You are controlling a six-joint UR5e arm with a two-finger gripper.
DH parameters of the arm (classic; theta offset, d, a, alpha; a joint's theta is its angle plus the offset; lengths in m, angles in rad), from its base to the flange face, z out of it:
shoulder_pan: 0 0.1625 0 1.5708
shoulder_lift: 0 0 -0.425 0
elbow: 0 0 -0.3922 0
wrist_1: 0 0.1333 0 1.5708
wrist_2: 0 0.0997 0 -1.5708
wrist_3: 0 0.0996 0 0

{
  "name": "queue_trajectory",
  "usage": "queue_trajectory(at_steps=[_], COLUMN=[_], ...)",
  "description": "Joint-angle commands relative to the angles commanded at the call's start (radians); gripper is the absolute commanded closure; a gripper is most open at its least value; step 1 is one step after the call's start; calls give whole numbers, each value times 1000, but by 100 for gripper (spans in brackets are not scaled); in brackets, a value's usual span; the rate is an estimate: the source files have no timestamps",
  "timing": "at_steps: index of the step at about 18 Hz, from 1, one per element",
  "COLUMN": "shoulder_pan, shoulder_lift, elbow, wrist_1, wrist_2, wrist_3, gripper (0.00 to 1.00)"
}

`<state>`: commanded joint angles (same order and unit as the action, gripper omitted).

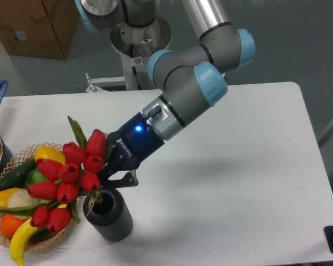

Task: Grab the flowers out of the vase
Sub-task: 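Lift the tulip bunch up out of the grey vase, then carry the held tulips away from the vase and hold them up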

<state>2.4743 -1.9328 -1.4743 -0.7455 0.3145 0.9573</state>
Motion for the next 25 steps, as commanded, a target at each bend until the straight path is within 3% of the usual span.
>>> queue_trajectory(at_steps=[4, 12, 14, 18, 23, 25], shoulder_pan=[34, 233, 245, 247, 244, 247], shoulder_lift=[21, 75, 78, 117, 120, 117], elbow=[42, 28, -3, -101, -132, -144], wrist_1=[0, -3, -6, -6, -14, -24], wrist_2=[0, 49, 144, 484, 733, 814], wrist_3=[-37, -52, -48, 55, 76, 188], gripper=[95, 96, 96, 96, 96, 94])
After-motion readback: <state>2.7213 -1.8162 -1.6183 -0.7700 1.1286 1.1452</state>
